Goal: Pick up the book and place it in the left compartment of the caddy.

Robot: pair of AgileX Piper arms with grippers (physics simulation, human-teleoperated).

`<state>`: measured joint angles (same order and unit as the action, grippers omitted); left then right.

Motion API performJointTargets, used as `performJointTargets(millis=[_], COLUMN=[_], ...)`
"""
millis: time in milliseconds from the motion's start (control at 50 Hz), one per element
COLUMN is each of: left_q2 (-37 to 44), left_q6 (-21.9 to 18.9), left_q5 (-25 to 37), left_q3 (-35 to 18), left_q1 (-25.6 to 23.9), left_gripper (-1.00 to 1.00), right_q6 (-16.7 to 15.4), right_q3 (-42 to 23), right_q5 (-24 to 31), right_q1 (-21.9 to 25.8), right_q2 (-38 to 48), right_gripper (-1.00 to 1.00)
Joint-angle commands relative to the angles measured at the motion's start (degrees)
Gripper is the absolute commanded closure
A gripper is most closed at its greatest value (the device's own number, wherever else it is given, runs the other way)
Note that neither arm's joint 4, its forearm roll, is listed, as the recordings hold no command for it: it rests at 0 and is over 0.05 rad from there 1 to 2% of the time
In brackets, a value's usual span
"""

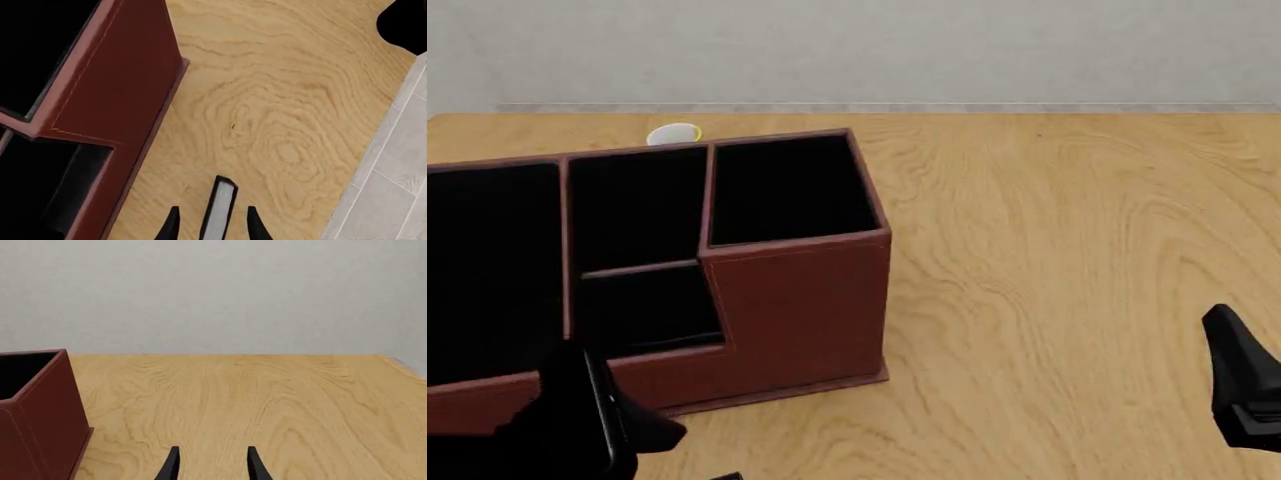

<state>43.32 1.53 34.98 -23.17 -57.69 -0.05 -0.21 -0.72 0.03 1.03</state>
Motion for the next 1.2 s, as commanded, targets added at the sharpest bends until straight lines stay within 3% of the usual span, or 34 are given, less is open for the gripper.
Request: performJointTargets(millis=[20,1060,1080,1200], left_q2=[1.9,11.9,11.8,11.6], left_q6=[1.5,4.3,4.2,3.4], left_q5=[-2.6,-13.9,-13.7,-12.8], left_q3=[1.8,6.2,6.1,5.8], left_q1=[-0.7,-2.2,-2.3,-1.7], left_gripper=[-1.0,-1.0,1.0,1.0], right_q6=[0.0,0.0,0.0,0.0], right_q3=[0.0,0.0,0.0,0.0], right_q5=[0.2,0.2,0.2,0.2], right_q1=[0.0,0.0,0.0,0.0], right_q2=[-0.2,-0.2,-0.2,-0.3], right_gripper=[-1.0,-1.0,-1.0,-1.0])
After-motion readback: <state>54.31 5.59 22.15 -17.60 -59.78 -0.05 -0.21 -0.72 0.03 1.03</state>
